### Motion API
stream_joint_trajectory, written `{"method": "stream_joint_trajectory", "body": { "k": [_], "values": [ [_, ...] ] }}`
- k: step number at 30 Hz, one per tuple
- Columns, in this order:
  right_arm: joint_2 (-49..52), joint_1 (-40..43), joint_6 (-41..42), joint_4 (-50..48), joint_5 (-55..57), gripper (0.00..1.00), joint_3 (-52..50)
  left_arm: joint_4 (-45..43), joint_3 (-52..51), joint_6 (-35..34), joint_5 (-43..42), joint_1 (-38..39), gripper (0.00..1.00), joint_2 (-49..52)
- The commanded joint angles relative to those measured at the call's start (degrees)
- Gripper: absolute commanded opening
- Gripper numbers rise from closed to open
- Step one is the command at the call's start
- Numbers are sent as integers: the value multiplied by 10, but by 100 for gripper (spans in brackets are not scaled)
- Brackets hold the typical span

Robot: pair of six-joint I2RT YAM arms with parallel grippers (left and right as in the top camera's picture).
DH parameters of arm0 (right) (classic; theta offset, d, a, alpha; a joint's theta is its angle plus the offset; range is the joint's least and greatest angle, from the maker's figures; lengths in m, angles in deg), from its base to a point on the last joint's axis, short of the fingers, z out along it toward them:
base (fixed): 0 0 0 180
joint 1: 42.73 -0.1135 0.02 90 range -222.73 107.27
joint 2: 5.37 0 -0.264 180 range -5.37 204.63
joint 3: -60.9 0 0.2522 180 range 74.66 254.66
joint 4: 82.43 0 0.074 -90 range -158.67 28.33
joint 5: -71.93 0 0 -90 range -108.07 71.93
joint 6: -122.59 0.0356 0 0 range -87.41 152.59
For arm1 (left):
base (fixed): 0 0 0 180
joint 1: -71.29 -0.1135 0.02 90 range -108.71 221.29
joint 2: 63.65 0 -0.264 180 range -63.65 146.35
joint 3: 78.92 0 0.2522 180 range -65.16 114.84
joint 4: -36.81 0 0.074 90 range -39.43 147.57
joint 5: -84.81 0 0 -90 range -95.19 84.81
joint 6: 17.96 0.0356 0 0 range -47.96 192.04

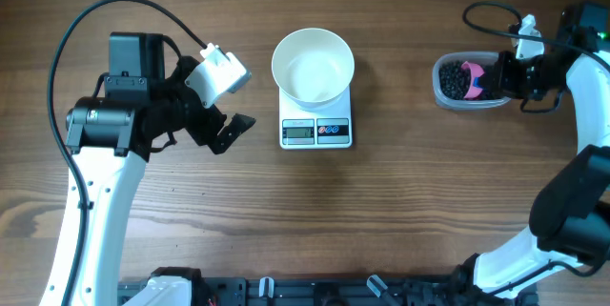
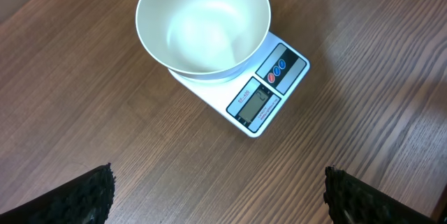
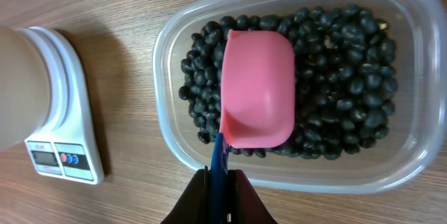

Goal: Scoop item into bowl and weigh 150g on scale
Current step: 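Lower the pink scoop into the black beans and scoop with the right gripper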

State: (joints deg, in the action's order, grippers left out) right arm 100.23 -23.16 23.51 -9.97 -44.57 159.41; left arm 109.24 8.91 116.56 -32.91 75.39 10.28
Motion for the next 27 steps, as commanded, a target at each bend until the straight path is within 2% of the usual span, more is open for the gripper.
{"method": "stream_joint_trajectory", "body": {
  "k": [1, 6, 22, 27],
  "values": [
    [37, -5, 3, -2, -41, 4, -20, -2, -6, -3, 1, -3, 100, 3],
    [37, 10, 2, 7, -67, 4, -19, -2, -6, -3, 2, -2, 100, 3],
    [37, 128, -19, 25, -202, 4, -19, -2, -6, -3, 1, -2, 100, 3],
    [33, 146, -19, 38, -206, 4, -18, -2, -6, -3, 1, -2, 100, 3]
  ]
}}
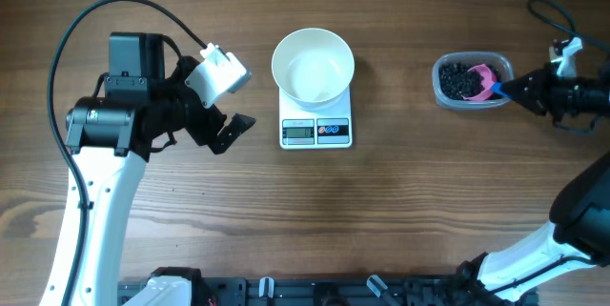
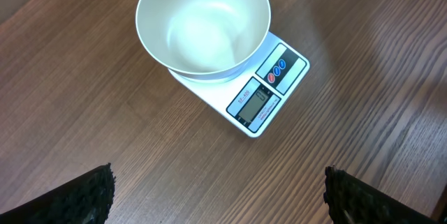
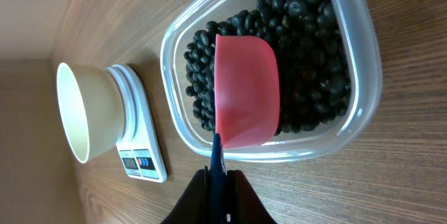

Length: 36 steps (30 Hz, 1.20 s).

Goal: Scoop item into bowl and weigh 150g on scale
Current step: 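Lower the pink scoop into the black beans and scoop with the right gripper, then carry the filled scoop with the right gripper over the white bowl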

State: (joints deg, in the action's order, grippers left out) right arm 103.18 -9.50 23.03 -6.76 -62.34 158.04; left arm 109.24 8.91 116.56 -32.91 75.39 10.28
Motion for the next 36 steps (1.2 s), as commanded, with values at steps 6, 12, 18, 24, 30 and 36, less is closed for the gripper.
{"method": "stream_joint_trajectory", "body": {
  "k": [6, 12, 18, 24, 30, 36],
  "values": [
    [-4, 35, -14, 18, -46, 4, 4, -2, -6, -3, 1, -2, 100, 3],
    [-4, 48, -24, 23, -116, 4, 4, -2, -6, -3, 1, -2, 100, 3],
    [-4, 49, -40, 35, -168, 4, 4, -2, -6, -3, 1, -2, 100, 3],
    [-4, 48, -85, 77, -226, 4, 4, -2, -6, -3, 2, -2, 100, 3],
    [-5, 9, -106, 102, -234, 4, 4, -2, -6, -3, 2, -2, 100, 3],
    [-8, -83, -77, 101, -233, 4, 40, -2, -6, -3, 1, -2, 100, 3]
  ]
}}
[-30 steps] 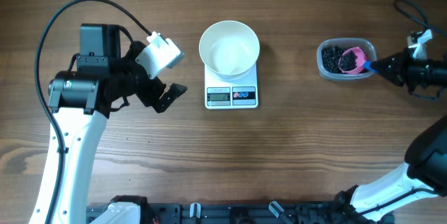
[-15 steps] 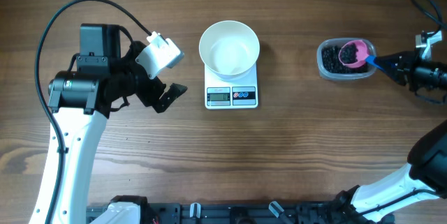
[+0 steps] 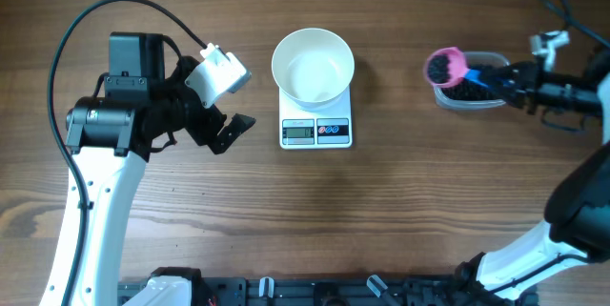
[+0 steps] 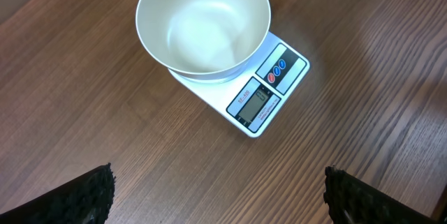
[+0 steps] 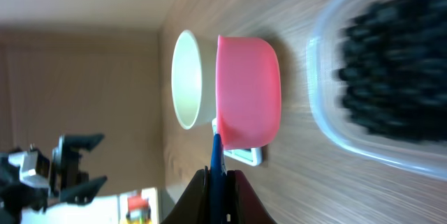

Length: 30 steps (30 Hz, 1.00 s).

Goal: Scoop item into bowl and weigh 150g on scale
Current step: 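Carry the filled scoop with the right gripper over the white bowl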

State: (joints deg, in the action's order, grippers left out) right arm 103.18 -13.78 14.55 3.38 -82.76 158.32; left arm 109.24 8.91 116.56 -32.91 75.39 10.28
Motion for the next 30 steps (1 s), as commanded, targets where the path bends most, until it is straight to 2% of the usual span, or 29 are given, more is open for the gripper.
{"method": "stream_joint_trajectory", "body": {
  "k": [1, 8, 15, 30],
  "values": [
    [-8, -55, 18, -2, -25, 4, 46, -2, -6, -3, 1, -2, 100, 3],
    [-8, -179, 121, -56, -6, 4, 124, -2, -6, -3, 2, -2, 100, 3],
    [-8, -255, 223, -144, -3, 4, 147, -2, -6, -3, 1, -2, 100, 3],
    [-8, -318, 257, -213, 21, 4, 146, -2, -6, -3, 1, -2, 100, 3]
  ]
}}
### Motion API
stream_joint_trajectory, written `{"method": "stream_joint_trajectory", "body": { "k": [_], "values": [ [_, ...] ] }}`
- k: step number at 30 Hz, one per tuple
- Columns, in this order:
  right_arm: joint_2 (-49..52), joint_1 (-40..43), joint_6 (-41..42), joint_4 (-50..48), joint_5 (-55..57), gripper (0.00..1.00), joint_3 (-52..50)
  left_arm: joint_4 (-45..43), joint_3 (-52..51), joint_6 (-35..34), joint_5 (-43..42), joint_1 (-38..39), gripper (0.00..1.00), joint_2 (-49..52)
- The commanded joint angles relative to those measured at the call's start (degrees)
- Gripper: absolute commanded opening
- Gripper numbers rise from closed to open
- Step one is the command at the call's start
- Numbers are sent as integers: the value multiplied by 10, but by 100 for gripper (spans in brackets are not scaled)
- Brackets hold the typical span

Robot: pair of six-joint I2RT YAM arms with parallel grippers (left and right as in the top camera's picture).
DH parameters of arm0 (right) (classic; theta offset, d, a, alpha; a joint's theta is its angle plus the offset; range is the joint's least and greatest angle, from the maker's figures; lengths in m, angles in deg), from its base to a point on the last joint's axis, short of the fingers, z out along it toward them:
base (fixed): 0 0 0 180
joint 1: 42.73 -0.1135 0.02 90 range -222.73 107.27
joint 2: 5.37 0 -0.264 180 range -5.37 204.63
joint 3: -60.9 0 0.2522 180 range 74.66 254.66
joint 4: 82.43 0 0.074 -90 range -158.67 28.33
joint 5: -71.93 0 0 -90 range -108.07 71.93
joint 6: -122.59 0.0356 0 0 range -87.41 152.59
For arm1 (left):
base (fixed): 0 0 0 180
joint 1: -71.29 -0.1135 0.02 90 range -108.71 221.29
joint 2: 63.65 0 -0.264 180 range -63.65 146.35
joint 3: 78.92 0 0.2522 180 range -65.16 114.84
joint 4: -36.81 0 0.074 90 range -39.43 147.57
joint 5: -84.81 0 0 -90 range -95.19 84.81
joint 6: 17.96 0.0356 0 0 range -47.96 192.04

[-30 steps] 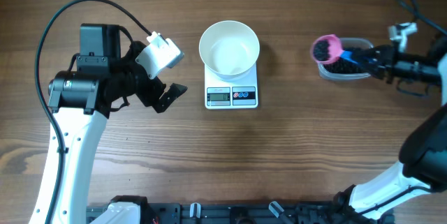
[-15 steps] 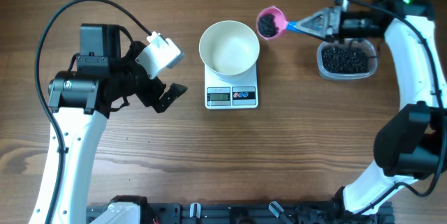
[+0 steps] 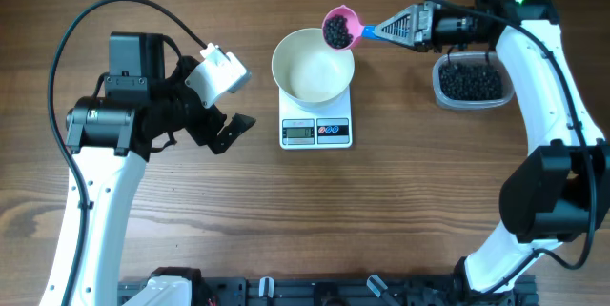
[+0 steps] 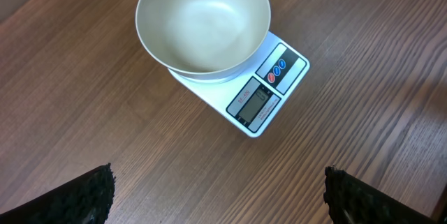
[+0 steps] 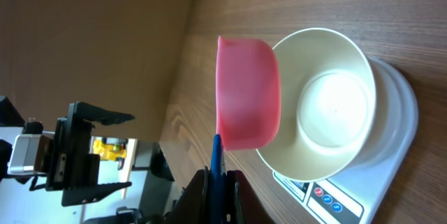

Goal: Scoop item into bowl and weigh 150g on scale
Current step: 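Carry the filled scoop with the right gripper over the white bowl, then tilt the scoop with the right gripper to pour beans into the bowl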

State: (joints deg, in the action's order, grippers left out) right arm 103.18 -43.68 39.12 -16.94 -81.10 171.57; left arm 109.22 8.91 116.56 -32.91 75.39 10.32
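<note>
A white bowl (image 3: pixel 313 65) stands empty on a small white scale (image 3: pixel 316 132) in the middle of the table. My right gripper (image 3: pixel 412 27) is shut on the blue handle of a pink scoop (image 3: pixel 337 28), whose cup holds black beans at the bowl's far rim. From the right wrist the scoop (image 5: pixel 248 93) shows its pink underside beside the bowl (image 5: pixel 328 105). A clear tub of black beans (image 3: pixel 470 81) sits at the right. My left gripper (image 3: pixel 227 134) hangs open left of the scale, its fingertips (image 4: pixel 91 192) wide apart, with bowl (image 4: pixel 202 23) and scale (image 4: pixel 269 84) ahead.
The table is bare brown wood (image 3: pixel 381 211). A black cable (image 3: pixel 76 30) loops over the left arm. The right arm (image 3: pixel 548 68) reaches across above the bean tub.
My right gripper has carried the loaded scoop left from beside the bean tub to the far rim of the bowl. The left arm has not moved.
The scoop first lay in the beans inside the tub, held by my right gripper. Then it stood tilted in the tub, and later it hung full of beans just left of the tub. Now it is at the bowl's rim. The left arm stayed still throughout.
</note>
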Motion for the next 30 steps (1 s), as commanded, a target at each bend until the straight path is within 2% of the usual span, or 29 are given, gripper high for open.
{"method": "stream_joint_trajectory", "body": {
  "k": [1, 8, 15, 30],
  "values": [
    [-8, -26, 12, -15, 5, 4, 14, -1, -6, -3, 1, -2, 100, 3],
    [-8, -78, 31, -40, 86, 4, 14, -1, -6, -3, 1, -2, 100, 3],
    [-8, -125, 56, -55, 224, 4, 14, -1, -6, -3, 1, -2, 100, 3],
    [-10, -331, 43, -43, 761, 4, 52, -1, -6, -3, 2, -2, 100, 3]
  ]
}}
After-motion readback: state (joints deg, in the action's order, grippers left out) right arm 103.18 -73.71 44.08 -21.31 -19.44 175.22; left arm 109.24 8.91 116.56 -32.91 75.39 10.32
